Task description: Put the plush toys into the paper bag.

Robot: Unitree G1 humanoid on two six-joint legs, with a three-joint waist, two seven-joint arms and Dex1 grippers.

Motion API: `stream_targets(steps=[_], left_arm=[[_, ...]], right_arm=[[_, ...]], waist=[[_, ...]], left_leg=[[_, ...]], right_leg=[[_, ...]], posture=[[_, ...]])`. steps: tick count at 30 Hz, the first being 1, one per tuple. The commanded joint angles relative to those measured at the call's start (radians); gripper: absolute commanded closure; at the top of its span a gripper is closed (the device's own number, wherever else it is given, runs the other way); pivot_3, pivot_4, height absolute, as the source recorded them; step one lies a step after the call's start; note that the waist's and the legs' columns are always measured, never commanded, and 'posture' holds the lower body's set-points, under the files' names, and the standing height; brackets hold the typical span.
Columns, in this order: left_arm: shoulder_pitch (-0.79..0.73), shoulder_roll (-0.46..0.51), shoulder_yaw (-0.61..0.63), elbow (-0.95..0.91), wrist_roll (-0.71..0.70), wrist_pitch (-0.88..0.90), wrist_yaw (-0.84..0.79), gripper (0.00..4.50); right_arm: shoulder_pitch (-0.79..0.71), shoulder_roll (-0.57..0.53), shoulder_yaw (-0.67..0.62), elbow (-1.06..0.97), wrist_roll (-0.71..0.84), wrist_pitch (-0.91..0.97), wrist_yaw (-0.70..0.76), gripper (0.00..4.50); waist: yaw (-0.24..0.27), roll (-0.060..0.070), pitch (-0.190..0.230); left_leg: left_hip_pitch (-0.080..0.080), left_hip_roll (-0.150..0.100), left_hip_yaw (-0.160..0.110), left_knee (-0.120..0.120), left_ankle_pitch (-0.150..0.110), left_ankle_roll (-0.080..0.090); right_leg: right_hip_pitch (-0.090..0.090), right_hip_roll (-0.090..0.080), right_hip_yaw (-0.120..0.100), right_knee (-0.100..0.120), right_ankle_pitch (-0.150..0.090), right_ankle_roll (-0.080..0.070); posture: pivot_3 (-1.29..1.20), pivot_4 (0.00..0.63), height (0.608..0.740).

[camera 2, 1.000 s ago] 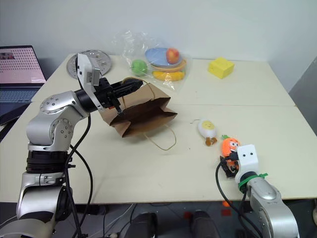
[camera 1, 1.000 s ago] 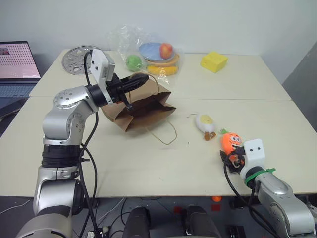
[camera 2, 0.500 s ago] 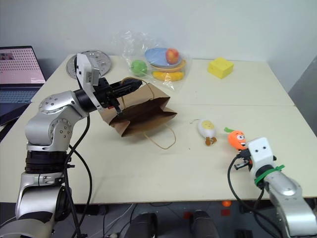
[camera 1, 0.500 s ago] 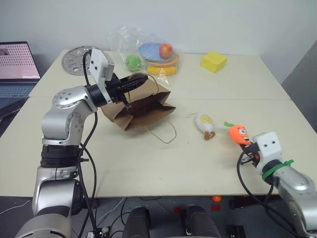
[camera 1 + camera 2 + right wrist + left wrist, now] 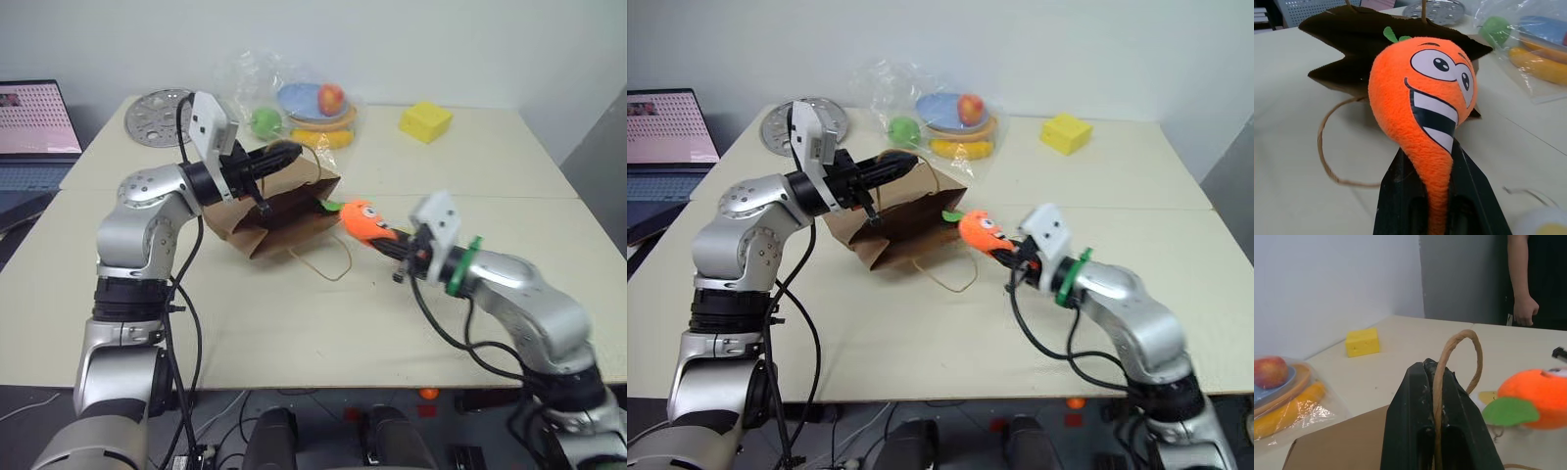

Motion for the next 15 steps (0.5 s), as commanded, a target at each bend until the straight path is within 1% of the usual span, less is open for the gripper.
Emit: stream_targets(steps=[1,7,13,15], left_arm=[[-0.025,0.001,0.006,-0.026,0.000,-0.013,-0.002,4.50],[-0.008,-0.006,0.007,-0.063,-0.010,0.006,0.009,4.50],[-0.004,-0.011,0.009,-0.073,-0.011,0.016,0.015,4.50],[-0.001,-0.012,0.011,-0.079,-0.013,0.019,0.015,4.50]], right_arm=[[-0.076,0.054,0.025,0.077,-0.055,-0.063,-0.021,4.48],[-0.228,0.184,0.146,0.324,-0.178,-0.180,-0.001,4.48],[-0.298,0.264,0.186,0.458,-0.238,-0.232,0.025,4.48],[-0.350,0.311,0.208,0.564,-0.273,-0.238,0.019,4.48]], waist=[[0.000,0.000,0.000],[-0.004,0.000,0.000],[-0.004,0.000,0.000],[-0.005,0.000,0.000]], left_leg=[[0.000,0.000,0.000,0.000,0.000,0.000],[0.000,0.001,0.000,0.000,0.000,0.000],[0.000,0.001,0.000,0.000,0.000,0.000],[0.000,0.001,0.000,0.000,0.000,0.000]], right_leg=[[0.000,0.000,0.000,0.000,0.000,0.000],[-0.001,0.001,-0.001,0.002,0.000,0.000],[-0.001,0.001,0.000,0.002,0.000,0.000],[-0.001,0.001,-0.001,0.002,0.000,0.000]], posture=[[0.00,0.150,0.740],[0.00,0.150,0.740],[0.00,0.150,0.740],[0.00,0.150,0.740]])
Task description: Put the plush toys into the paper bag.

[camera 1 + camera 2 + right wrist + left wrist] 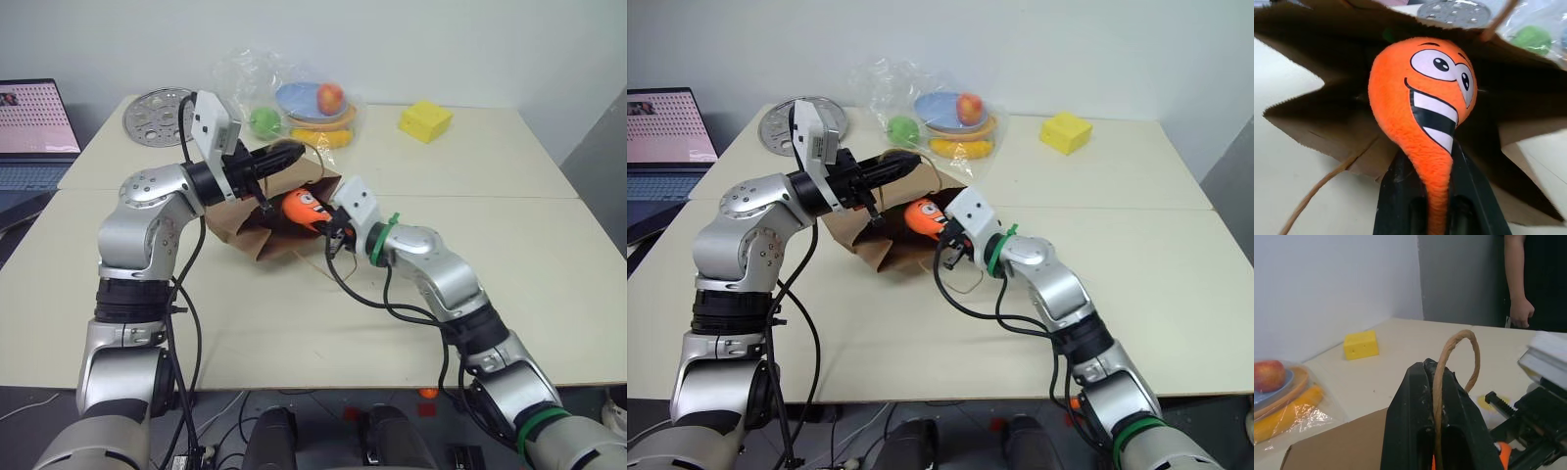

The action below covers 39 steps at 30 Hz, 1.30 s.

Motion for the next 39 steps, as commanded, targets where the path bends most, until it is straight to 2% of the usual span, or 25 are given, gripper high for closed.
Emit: stream_targets(steps=[1,8,12,16,21,27,32,35,39], left_arm=[[-0.007,0.001,0.011,-0.050,-0.012,-0.001,0.006,4.50],[0.000,-0.001,0.012,-0.063,-0.015,0.003,0.004,4.50],[-0.003,-0.003,0.012,-0.063,-0.016,0.004,0.004,4.50],[-0.001,0.002,0.012,-0.065,-0.014,0.003,0.002,4.50],[-0.006,-0.001,0.016,-0.050,-0.006,-0.009,0.011,4.50],[-0.001,-0.004,0.013,-0.058,-0.010,-0.004,0.016,4.50],[0.001,-0.004,0.010,-0.055,-0.010,-0.004,0.015,4.50],[0.003,-0.002,0.012,-0.057,-0.012,-0.003,0.014,4.50],[0.005,0.000,0.009,-0.052,-0.012,-0.004,0.006,4.50]], right_arm=[[-0.086,0.060,0.023,0.120,-0.050,-0.035,-0.001,4.48],[-0.196,0.177,-0.016,0.375,-0.090,-0.150,-0.032,4.48],[-0.239,0.213,-0.051,0.485,-0.104,-0.217,-0.059,3.17],[-0.240,0.217,-0.083,0.487,-0.099,-0.245,-0.064,1.76],[-0.138,0.191,-0.113,0.289,-0.050,-0.191,-0.015,0.03],[0.033,0.151,-0.153,-0.032,-0.005,-0.041,-0.044,0.03],[0.303,-0.025,-0.211,-0.393,-0.042,0.120,-0.095,0.03],[0.375,-0.062,-0.256,-0.483,-0.037,0.176,-0.144,0.03],[0.518,-0.125,-0.314,-0.580,-0.114,0.211,-0.235,0.03]], waist=[[-0.001,0.000,0.000],[-0.002,0.000,0.000],[-0.001,0.000,0.000],[-0.001,0.000,0.000],[0.000,0.000,0.000],[0.000,0.000,0.000],[0.008,0.000,0.000],[0.003,0.000,0.000],[-0.003,0.000,0.000]], left_leg=[[0.000,0.000,0.000,0.000,0.000,0.000],[0.000,0.000,0.000,0.000,0.000,0.000],[0.000,0.000,0.000,0.000,0.000,0.000],[0.000,0.000,0.000,0.000,0.000,0.000],[0.000,0.000,0.000,-0.001,0.000,0.000],[0.000,0.001,0.000,-0.001,0.000,-0.001],[-0.001,-0.001,-0.001,-0.001,-0.001,-0.002],[-0.001,-0.001,0.000,0.000,-0.001,-0.002],[0.002,0.001,0.000,-0.001,-0.001,-0.002]], right_leg=[[0.000,0.000,0.000,0.000,0.000,0.000],[-0.001,0.000,0.000,0.001,0.000,0.000],[-0.001,0.000,0.000,0.001,0.000,0.000],[-0.001,0.000,0.000,0.000,0.000,0.000],[-0.001,0.000,-0.001,0.001,0.000,0.000],[-0.001,0.000,-0.001,0.001,0.000,0.000],[0.000,-0.001,0.000,0.000,0.000,0.000],[0.000,-0.001,0.001,-0.001,0.000,0.000],[0.000,0.001,0.002,0.000,0.000,0.000]], posture=[[0.00,0.150,0.740],[0.00,0.150,0.740],[0.00,0.150,0.740],[0.00,0.150,0.740],[0.00,0.150,0.740],[0.00,0.150,0.740],[0.00,0.150,0.740],[0.00,0.150,0.740],[0.00,0.150,0.740]])
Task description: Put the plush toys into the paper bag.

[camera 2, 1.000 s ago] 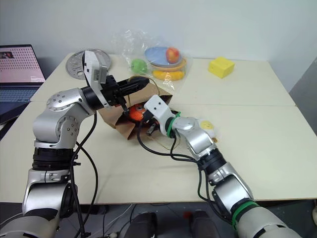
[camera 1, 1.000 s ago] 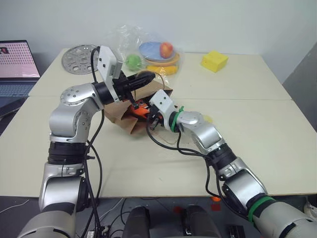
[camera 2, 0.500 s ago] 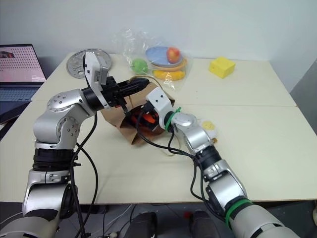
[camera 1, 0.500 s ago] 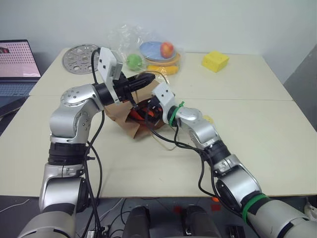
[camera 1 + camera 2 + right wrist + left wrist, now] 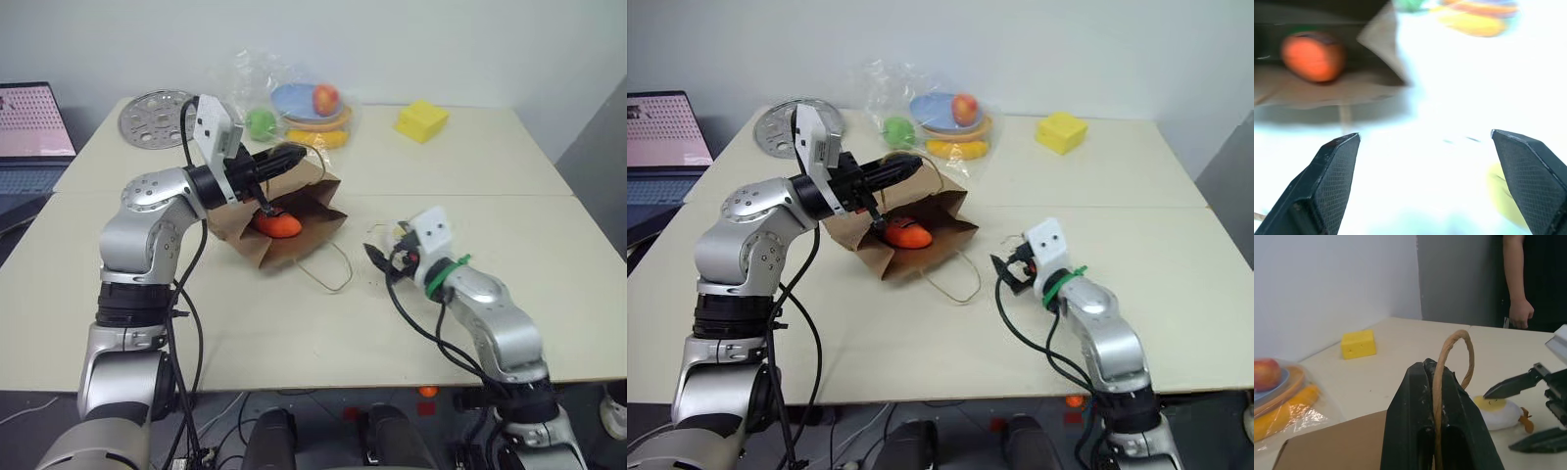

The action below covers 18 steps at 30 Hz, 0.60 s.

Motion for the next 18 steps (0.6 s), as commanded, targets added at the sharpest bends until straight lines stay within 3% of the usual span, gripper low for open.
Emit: stream_targets(steps=[1,7,17,18], left_arm=[[-0.013,0.006,0.010,-0.027,-0.008,-0.008,-0.008,4.50],[-0.029,-0.005,0.001,-0.011,-0.004,-0.014,-0.016,4.50],[-0.033,-0.001,0.004,-0.011,-0.003,-0.011,-0.020,4.50],[-0.032,-0.002,0.003,-0.016,-0.004,-0.009,-0.018,4.50]], right_arm=[[0.079,-0.033,-0.038,-0.088,-0.059,0.023,-0.076,0.03],[0.110,0.038,-0.020,-0.034,-0.062,0.050,-0.152,0.03],[0.043,0.084,-0.039,0.155,-0.081,-0.141,-0.206,0.03],[0.033,0.082,-0.040,0.172,-0.077,-0.158,-0.198,0.19]], waist=[[0.002,0.000,0.000],[0.000,0.000,0.000],[0.003,0.000,0.000],[0.003,0.000,0.000]], left_leg=[[0.000,0.000,-0.001,0.000,0.000,0.000],[0.000,0.000,0.001,0.000,0.000,0.000],[-0.001,-0.001,0.001,0.000,0.000,0.000],[-0.001,-0.001,0.000,0.000,0.000,0.000]], right_leg=[[0.000,0.000,-0.001,0.000,0.000,0.000],[0.000,0.000,0.001,0.000,0.000,0.000],[0.000,-0.001,0.001,-0.002,0.000,0.000],[0.000,0.000,0.001,-0.002,0.000,0.000]], posture=[[0.00,0.150,0.740],[0.00,0.150,0.740],[0.00,0.150,0.740],[0.00,0.150,0.740]])
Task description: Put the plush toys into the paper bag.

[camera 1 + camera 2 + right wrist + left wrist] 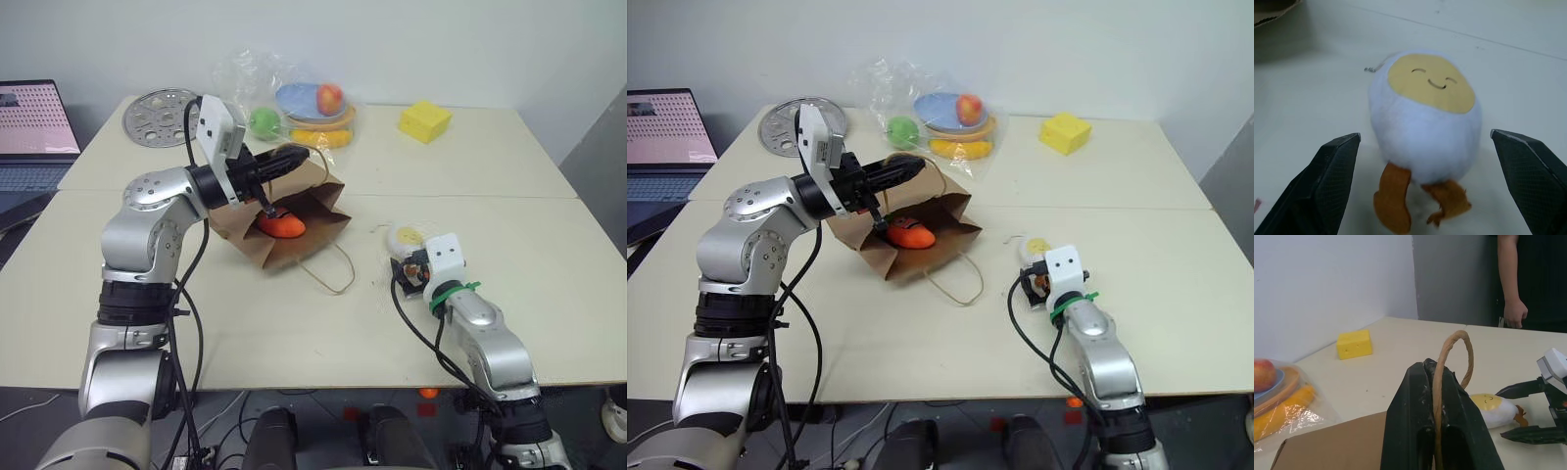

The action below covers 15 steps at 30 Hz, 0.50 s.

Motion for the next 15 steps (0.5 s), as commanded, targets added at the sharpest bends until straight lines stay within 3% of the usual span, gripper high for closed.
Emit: stream_targets(steps=[1,2,9,12,13,15], left_arm=[[-0.023,0.001,0.007,-0.026,-0.005,-0.007,0.000,4.50],[-0.023,0.001,0.006,-0.028,-0.005,-0.007,0.001,4.50],[-0.019,0.008,0.010,-0.031,-0.004,-0.004,0.004,4.50],[-0.018,0.008,0.009,-0.033,-0.003,-0.003,0.006,4.50],[-0.016,0.009,0.010,-0.035,-0.004,-0.002,0.005,4.50],[-0.015,0.012,0.012,-0.036,-0.005,-0.002,0.004,4.50]], right_arm=[[-0.037,-0.003,-0.026,0.025,0.011,-0.073,0.006,0.40],[-0.043,-0.002,-0.029,0.037,0.017,-0.087,0.011,0.60],[-0.037,-0.018,-0.035,0.055,0.036,-0.100,0.043,3.30],[-0.049,-0.038,-0.064,0.012,0.085,-0.095,0.092,4.25],[-0.057,-0.047,-0.062,-0.012,0.120,-0.075,0.132,4.49],[-0.066,-0.090,-0.023,-0.063,0.156,-0.040,0.215,4.49]], waist=[[0.000,0.000,0.000],[0.000,0.000,0.000],[0.000,0.000,0.000],[0.000,0.000,0.000],[0.000,0.000,0.000],[0.000,0.000,0.000]], left_leg=[[0.000,0.000,0.000,0.000,0.000,0.000],[0.000,0.000,0.000,0.000,0.000,0.000],[0.000,0.000,0.000,0.000,0.000,0.000],[0.000,0.000,0.000,0.000,0.000,0.000],[0.000,0.000,0.000,0.000,0.000,0.000],[0.000,0.000,0.000,0.000,0.000,0.000]], right_leg=[[0.000,0.000,0.000,0.000,0.000,0.000],[0.000,0.000,0.000,0.000,0.000,0.000],[0.000,0.000,0.000,0.000,0.000,0.000],[0.000,0.000,0.000,0.000,0.000,0.000],[0.000,0.000,0.000,0.000,0.000,0.000],[0.000,0.000,0.000,0.000,0.000,0.000]], posture=[[0.00,0.150,0.740],[0.00,0.150,0.740],[0.00,0.150,0.740],[0.00,0.150,0.740],[0.00,0.150,0.740],[0.00,0.150,0.740]])
